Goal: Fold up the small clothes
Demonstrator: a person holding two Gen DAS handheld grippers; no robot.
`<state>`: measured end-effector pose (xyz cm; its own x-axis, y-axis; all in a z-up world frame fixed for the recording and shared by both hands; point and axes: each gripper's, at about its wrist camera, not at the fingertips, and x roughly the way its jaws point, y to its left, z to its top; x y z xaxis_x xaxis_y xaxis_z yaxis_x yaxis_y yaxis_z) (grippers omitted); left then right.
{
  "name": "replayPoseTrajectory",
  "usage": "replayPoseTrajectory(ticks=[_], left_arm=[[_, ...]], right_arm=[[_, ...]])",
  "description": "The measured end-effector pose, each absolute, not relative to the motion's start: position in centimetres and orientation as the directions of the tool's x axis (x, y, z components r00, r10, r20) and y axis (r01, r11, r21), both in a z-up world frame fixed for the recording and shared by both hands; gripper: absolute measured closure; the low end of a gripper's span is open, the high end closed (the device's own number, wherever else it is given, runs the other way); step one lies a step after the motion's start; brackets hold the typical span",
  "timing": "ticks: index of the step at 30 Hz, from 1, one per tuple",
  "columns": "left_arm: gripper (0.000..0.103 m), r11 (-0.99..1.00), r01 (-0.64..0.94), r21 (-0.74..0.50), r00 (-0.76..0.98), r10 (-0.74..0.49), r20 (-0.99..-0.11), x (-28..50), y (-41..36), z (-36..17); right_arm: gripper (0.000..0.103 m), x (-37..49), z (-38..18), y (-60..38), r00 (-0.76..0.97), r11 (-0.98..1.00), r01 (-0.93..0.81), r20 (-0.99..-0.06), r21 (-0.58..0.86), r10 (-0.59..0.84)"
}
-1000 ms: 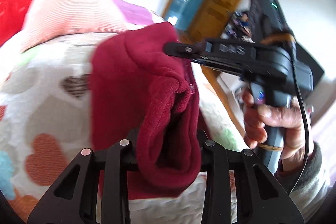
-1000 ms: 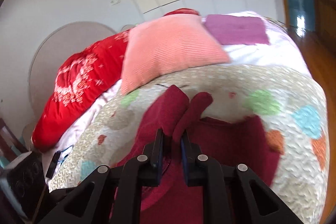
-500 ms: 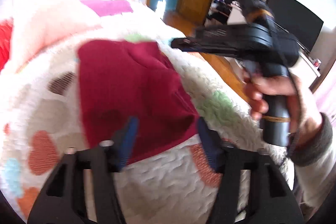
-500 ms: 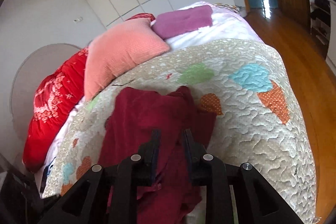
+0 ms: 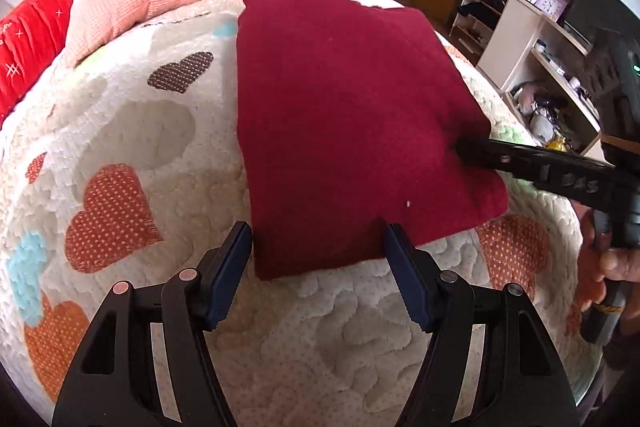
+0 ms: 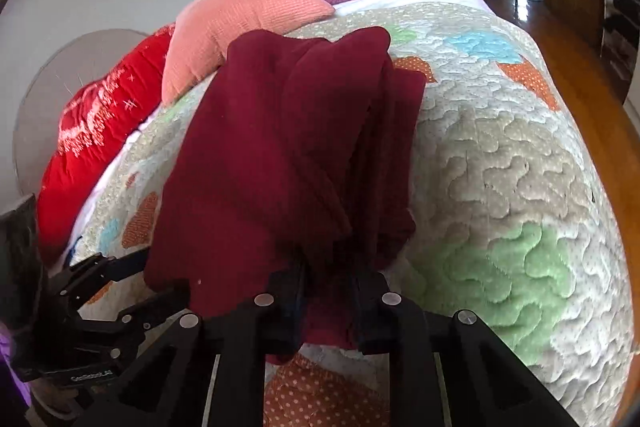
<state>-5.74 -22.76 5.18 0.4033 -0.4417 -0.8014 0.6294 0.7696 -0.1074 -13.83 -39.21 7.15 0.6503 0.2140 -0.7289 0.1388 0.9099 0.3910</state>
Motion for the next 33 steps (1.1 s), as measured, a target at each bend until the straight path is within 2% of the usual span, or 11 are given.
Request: replayPoseTrajectory(ticks=[2,7,10,13,17,20,23,25,26,29,33], left_arm=[[0.034,0.774,0.628,-0.079,0.448,-0.443,-0.776,-5.9,-22.8,6.6],[0.034,0.791,0.608,-0.069,0.526,-0.467,-0.711,-6.1,-22.6,9.1],[0.034,0.797,0.598,-0.084,0.507,-0.457,-0.730,-3.9,-24.6,8.5],[0.034,0.820,0.571,-0.042,0.525,-0.404,-0.750,-2.1,-25.9,7.1],[0.030,0.826,0.557,-0.087,0.478,-0.405,-0.779,-1.8,-26.1,4.9],[0.027,0.828,0.546,-0.129,0.475,-0.433,-0.766,-1.9,-25.5,4.2],[0.026,0.831,0.536,-0.149,0.465,-0.438,-0.769,-1.8,-25.3,4.2],[0.026,0.836,0.531,-0.139,0.468,-0.427,-0.774,-1.8,-25.5,4.3],[0.026,0.838,0.530,-0.133,0.471,-0.421,-0.775,-1.9,-25.6,4.4],[0.026,0.840,0.532,-0.105,0.488,-0.406,-0.773,-2.5,-25.7,5.0],[0.026,0.839,0.542,-0.054,0.517,-0.384,-0.765,-3.0,-25.6,5.9]], right_arm=[[0.085,-14.7,9.2,-40.0,0.691,0.891,0.152,-0.691,0.428,0.214],[0.083,-13.6,13.8,-38.7,0.769,0.942,0.094,-0.624,0.322,0.137],[0.083,-9.7,12.5,-38.1,0.726,0.944,0.079,-0.668,0.321,0.166],[0.083,-6.1,9.5,-39.1,0.653,0.959,0.194,-0.756,0.205,0.030],[0.086,-6.9,8.0,-42.3,0.695,0.893,0.263,-0.714,0.364,0.086],[0.079,-8.1,8.8,-42.9,0.723,0.884,0.259,-0.685,0.390,0.090],[0.079,-7.5,8.5,-42.2,0.708,0.908,0.246,-0.703,0.339,0.071],[0.069,-6.4,7.3,-41.8,0.665,0.927,0.277,-0.747,0.254,0.006],[0.063,-6.5,7.2,-41.9,0.670,0.918,0.290,-0.742,0.270,0.006],[0.061,-7.9,8.0,-42.5,0.691,0.894,0.284,-0.720,0.347,0.060],[0.048,-10.3,9.3,-42.2,0.730,0.881,0.256,-0.677,0.398,0.093]])
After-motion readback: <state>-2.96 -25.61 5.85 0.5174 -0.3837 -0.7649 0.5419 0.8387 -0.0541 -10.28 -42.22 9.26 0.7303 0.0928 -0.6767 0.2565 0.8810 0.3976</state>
